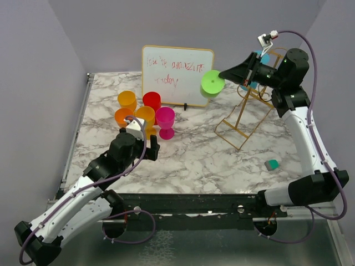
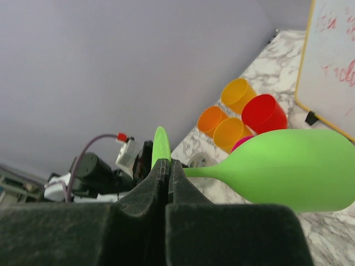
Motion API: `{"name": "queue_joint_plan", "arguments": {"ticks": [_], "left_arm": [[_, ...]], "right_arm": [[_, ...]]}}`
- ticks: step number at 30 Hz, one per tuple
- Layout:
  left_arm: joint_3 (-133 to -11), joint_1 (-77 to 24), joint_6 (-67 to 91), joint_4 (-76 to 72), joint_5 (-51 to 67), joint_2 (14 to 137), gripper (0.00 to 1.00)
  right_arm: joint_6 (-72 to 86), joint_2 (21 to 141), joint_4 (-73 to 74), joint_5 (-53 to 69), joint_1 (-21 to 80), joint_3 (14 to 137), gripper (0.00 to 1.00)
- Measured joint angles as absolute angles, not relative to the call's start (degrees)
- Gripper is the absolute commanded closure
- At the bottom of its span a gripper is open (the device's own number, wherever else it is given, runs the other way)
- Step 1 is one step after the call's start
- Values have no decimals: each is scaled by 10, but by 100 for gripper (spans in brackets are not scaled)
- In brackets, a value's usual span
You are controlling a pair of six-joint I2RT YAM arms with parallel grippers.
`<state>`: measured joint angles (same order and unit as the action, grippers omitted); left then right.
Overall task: Take the wine glass off the wine glass rack
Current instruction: Place the wine glass at the center of the board.
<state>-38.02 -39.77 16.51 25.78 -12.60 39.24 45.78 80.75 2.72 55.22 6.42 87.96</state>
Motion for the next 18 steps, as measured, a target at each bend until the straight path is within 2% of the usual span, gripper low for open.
{"name": "queue_joint_plan", "arguments": {"ticks": [6, 14, 18], "left_arm": [[-383, -398, 186, 258, -97, 354, 1], [-493, -398, 247, 216, -3, 340, 1], [-533, -398, 284, 151, 67, 361, 7]], "right_arm": [[380, 756, 81, 579, 117, 830, 99], [323, 674, 110, 584, 158, 705, 99], [310, 659, 123, 579, 203, 665, 99]]}}
